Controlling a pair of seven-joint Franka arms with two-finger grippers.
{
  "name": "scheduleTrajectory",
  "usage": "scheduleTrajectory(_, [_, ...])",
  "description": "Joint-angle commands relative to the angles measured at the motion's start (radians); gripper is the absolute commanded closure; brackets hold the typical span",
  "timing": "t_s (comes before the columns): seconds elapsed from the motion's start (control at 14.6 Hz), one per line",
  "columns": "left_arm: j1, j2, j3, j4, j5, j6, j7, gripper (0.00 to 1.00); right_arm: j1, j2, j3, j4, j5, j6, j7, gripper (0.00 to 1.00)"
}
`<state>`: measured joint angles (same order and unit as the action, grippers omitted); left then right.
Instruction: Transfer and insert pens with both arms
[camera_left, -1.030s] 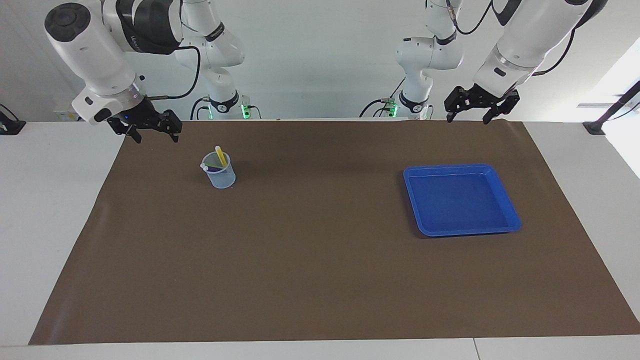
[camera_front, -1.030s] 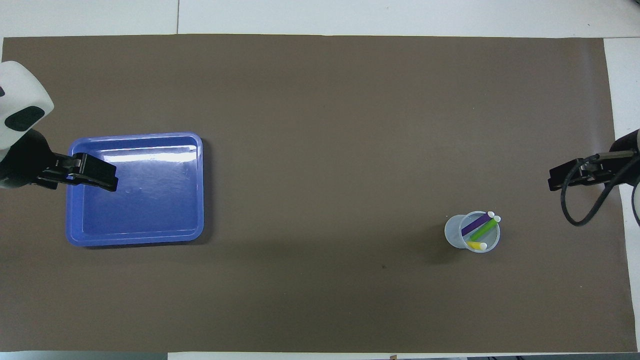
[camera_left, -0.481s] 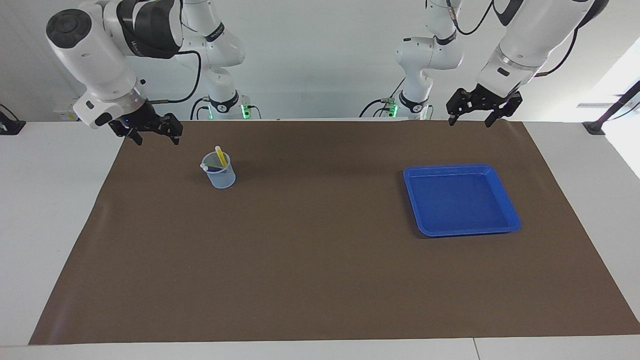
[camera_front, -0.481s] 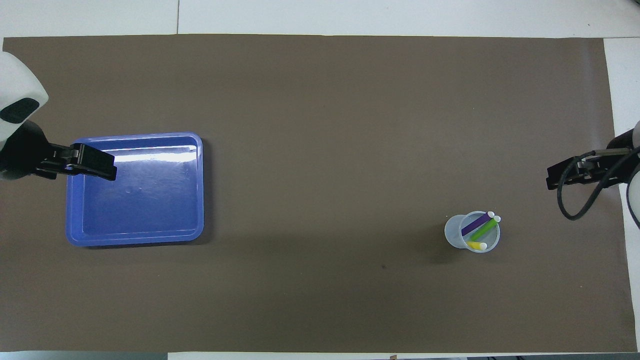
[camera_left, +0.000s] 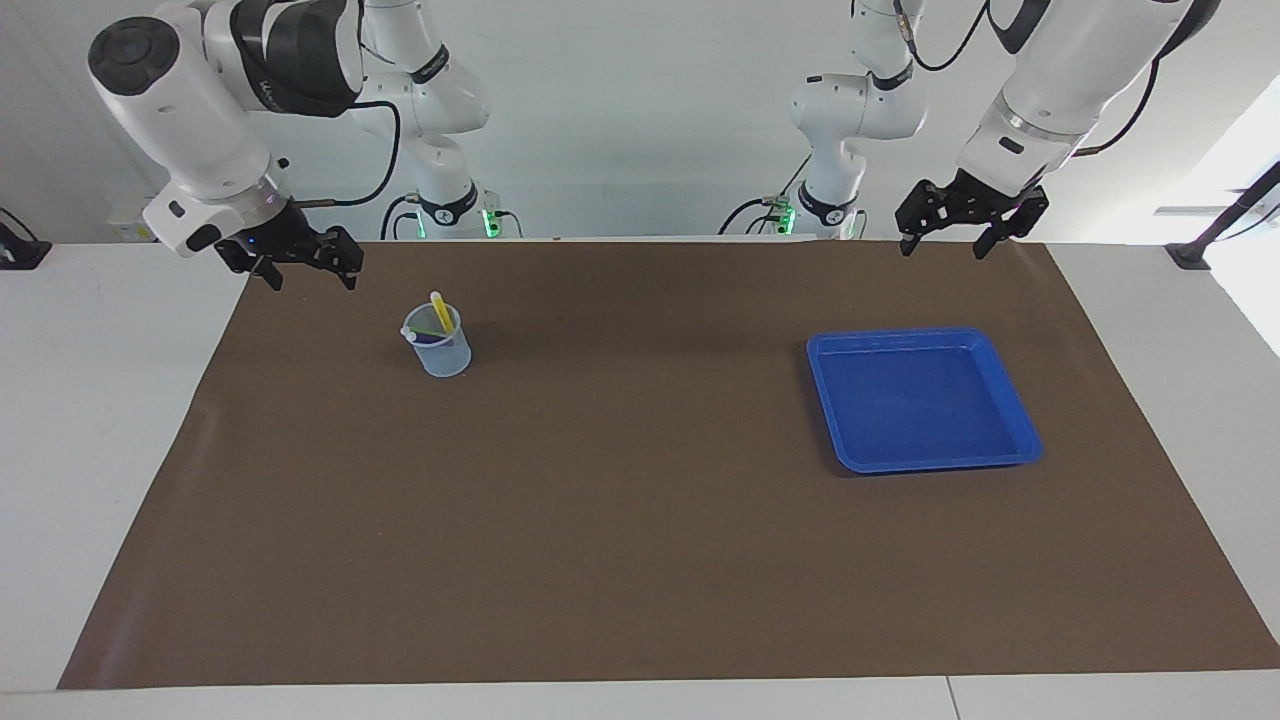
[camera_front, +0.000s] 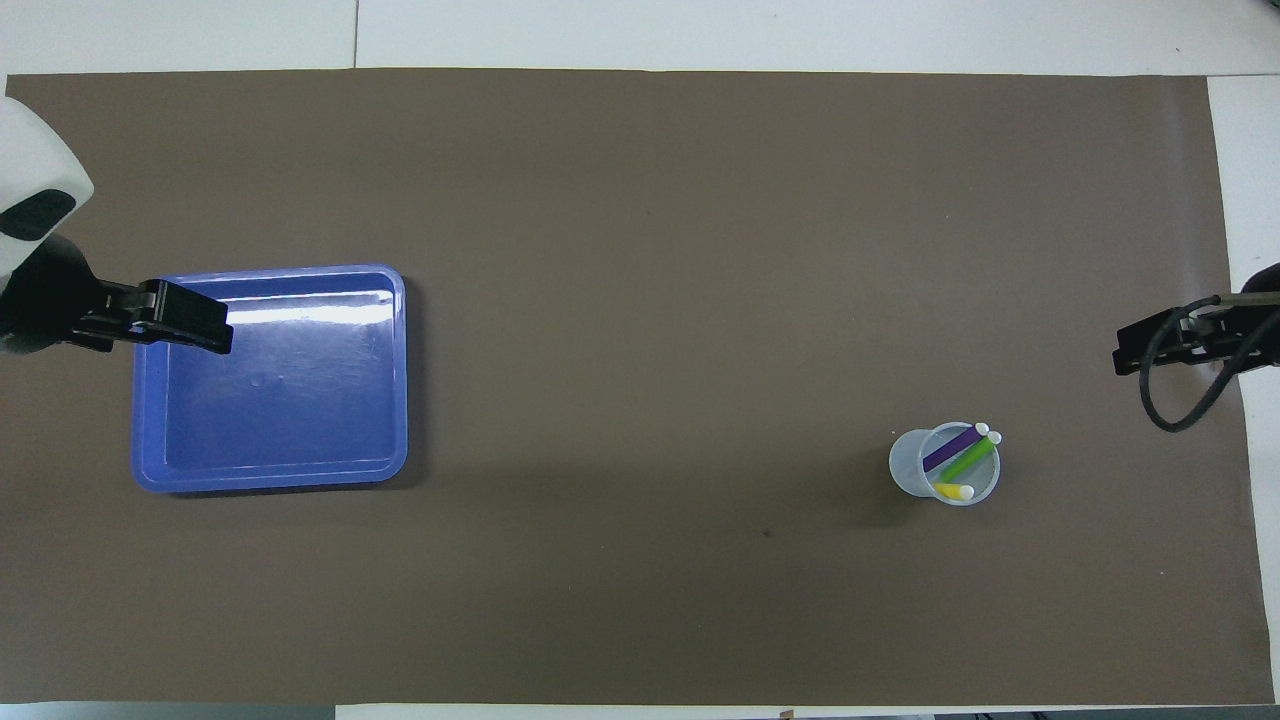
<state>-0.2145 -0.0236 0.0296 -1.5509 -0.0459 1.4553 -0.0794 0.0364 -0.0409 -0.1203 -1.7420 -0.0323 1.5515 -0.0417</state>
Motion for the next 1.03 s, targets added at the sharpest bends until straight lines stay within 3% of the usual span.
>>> scheduleTrajectory(0.0, [0.004, -0.004, -0.001, -0.012, 0.001, 0.014, -0.004, 0.0, 0.02, 0.007, -0.036, 0.036, -0.006, -0.013, 0.016, 0.0])
scheduleTrajectory(0.27, [0.004, -0.009, -0.002, -0.021, 0.001, 0.014, 0.0, 0.0, 0.037, 0.006, -0.061, 0.091, -0.008, -0.054, 0.011, 0.0])
scheduleTrajectory(0.96, [-0.006, -0.013, -0.002, -0.038, 0.001, 0.022, -0.002, 0.0, 0.046, 0.004, -0.067, 0.102, -0.008, -0.027, 0.009, 0.0])
